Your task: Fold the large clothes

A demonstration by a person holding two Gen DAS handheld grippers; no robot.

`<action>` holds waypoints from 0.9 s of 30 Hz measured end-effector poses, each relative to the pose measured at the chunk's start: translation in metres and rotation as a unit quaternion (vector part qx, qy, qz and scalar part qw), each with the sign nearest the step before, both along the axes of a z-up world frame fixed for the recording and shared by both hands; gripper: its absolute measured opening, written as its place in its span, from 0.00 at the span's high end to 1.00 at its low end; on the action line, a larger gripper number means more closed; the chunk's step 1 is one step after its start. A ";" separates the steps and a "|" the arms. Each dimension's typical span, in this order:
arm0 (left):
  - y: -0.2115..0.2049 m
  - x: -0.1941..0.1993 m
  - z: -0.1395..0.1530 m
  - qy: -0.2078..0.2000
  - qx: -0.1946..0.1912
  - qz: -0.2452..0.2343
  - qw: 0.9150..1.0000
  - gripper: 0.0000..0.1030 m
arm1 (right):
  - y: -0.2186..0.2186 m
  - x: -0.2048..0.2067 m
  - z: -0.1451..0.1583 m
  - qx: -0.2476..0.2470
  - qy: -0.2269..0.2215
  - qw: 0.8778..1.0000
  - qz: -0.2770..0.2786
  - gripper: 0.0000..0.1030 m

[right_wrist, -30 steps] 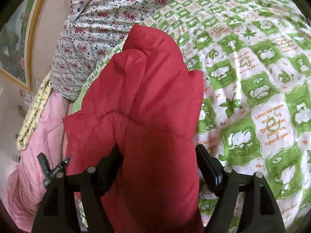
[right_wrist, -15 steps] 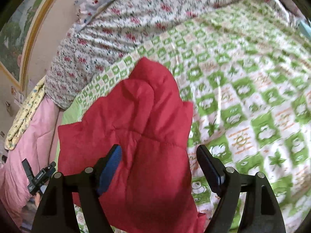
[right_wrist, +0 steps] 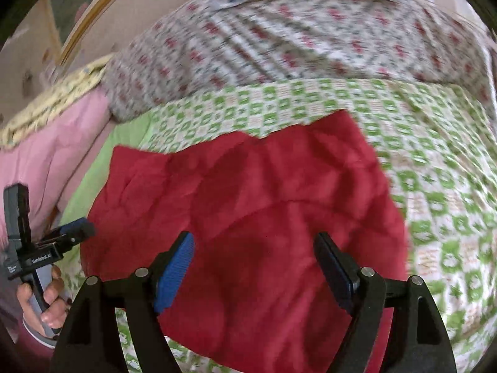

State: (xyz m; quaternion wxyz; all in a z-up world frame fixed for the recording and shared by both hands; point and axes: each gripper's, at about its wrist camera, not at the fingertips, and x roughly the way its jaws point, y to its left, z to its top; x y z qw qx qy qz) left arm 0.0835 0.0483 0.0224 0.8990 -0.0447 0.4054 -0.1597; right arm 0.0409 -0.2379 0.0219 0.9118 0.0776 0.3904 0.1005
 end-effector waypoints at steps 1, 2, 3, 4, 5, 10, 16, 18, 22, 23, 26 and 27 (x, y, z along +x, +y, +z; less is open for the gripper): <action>-0.006 -0.002 -0.002 0.002 0.000 -0.009 1.000 0.16 | 0.010 0.003 -0.002 -0.003 0.003 1.000 0.010 0.21; -0.011 -0.002 -0.003 0.004 0.001 -0.015 1.000 0.16 | 0.019 0.006 -0.005 -0.007 0.006 1.000 0.018 0.21; -0.017 -0.001 -0.006 0.009 0.003 -0.024 1.000 0.16 | 0.025 0.008 -0.008 -0.011 0.009 1.000 0.024 0.21; -0.020 0.000 -0.007 0.011 0.007 -0.026 1.000 0.16 | 0.032 0.012 -0.012 -0.018 0.012 0.999 0.030 0.21; -0.023 0.005 -0.011 0.013 0.014 -0.025 1.000 0.16 | 0.037 0.016 -0.016 -0.028 0.017 0.999 0.033 0.21; -0.024 0.038 -0.035 0.039 0.045 0.001 0.998 0.16 | 0.039 0.044 -0.037 -0.066 0.043 0.997 0.015 0.21; -0.026 0.082 -0.047 0.056 0.058 0.030 0.996 0.16 | 0.015 0.087 -0.055 -0.067 0.073 0.995 -0.031 0.21; -0.027 0.093 -0.051 0.062 0.058 0.037 0.996 0.16 | 0.006 0.098 -0.059 -0.058 0.077 0.994 -0.046 0.21; -0.027 0.105 -0.059 0.074 0.060 0.048 0.994 0.16 | -0.012 0.109 -0.065 -0.026 0.081 0.994 -0.070 0.21; -0.028 0.108 -0.061 0.077 0.063 0.050 0.994 0.15 | -0.016 0.110 -0.068 -0.017 0.082 0.994 -0.075 0.21; -0.030 0.113 -0.065 0.082 0.072 0.054 0.993 0.15 | -0.021 0.110 -0.070 -0.005 0.079 0.994 -0.082 0.22; -0.030 0.114 -0.066 0.085 0.073 0.055 0.992 0.15 | -0.022 0.110 -0.071 -0.003 0.078 0.993 -0.083 0.22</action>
